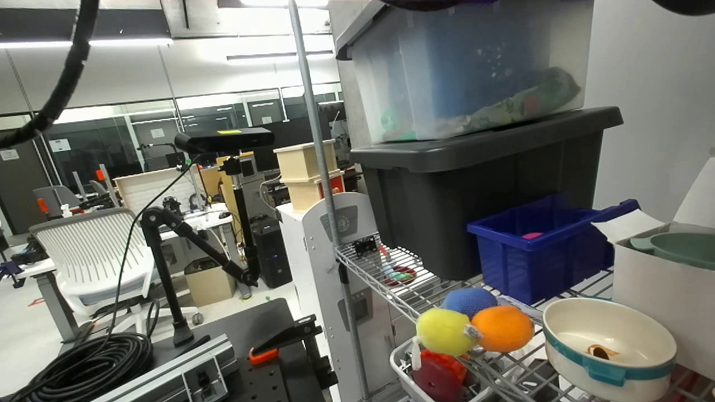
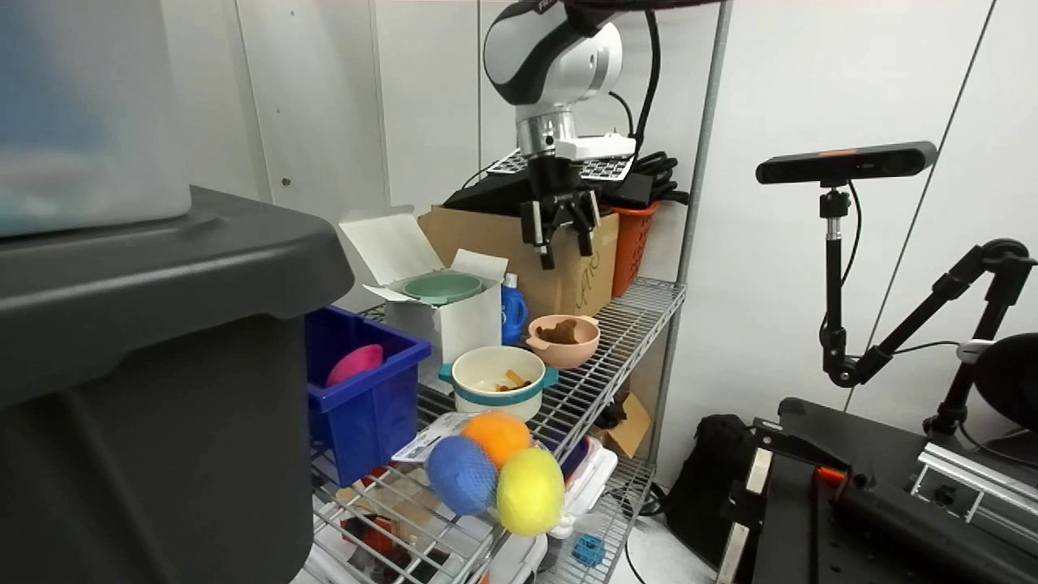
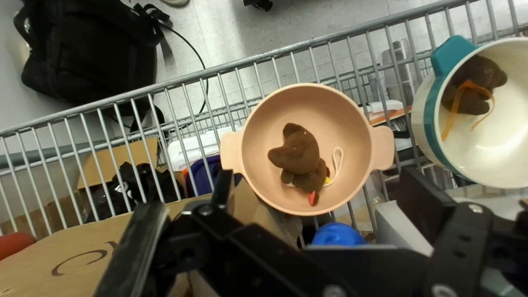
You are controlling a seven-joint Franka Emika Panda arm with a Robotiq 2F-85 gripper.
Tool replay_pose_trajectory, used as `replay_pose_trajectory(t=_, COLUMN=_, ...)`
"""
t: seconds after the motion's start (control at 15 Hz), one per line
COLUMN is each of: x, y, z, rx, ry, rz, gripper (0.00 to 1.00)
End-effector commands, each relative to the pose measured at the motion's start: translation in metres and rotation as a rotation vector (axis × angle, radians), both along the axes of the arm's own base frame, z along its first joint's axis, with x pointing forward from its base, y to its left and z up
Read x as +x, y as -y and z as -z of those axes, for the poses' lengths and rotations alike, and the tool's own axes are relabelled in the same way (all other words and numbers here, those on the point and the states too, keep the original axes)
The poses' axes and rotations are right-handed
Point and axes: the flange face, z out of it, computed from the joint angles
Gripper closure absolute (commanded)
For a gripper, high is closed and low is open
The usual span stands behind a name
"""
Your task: Pick up the strawberry plush toy from the bowl and put it in the blue container
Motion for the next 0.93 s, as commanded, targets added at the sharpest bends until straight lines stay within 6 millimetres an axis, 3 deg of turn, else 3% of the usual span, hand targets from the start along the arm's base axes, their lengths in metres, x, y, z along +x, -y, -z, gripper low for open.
replay_pose_trajectory(t=0.0, x=-0.031, y=-0.007, z=-0.044, rx=0.039, ry=-0.027, rz=-0.034, gripper=0.00)
replay_pose_trajectory(t=0.47, x=-0.090, y=-0.037, z=-0.099, rx=0.087, ry=-0.063, rz=-0.092, gripper=0.00)
replay_pose_trajectory(t=0.87, x=-0.146, y=-0.099, z=-0.121, rx=0.120, ry=-0.083, rz=-0.155, gripper=0.00)
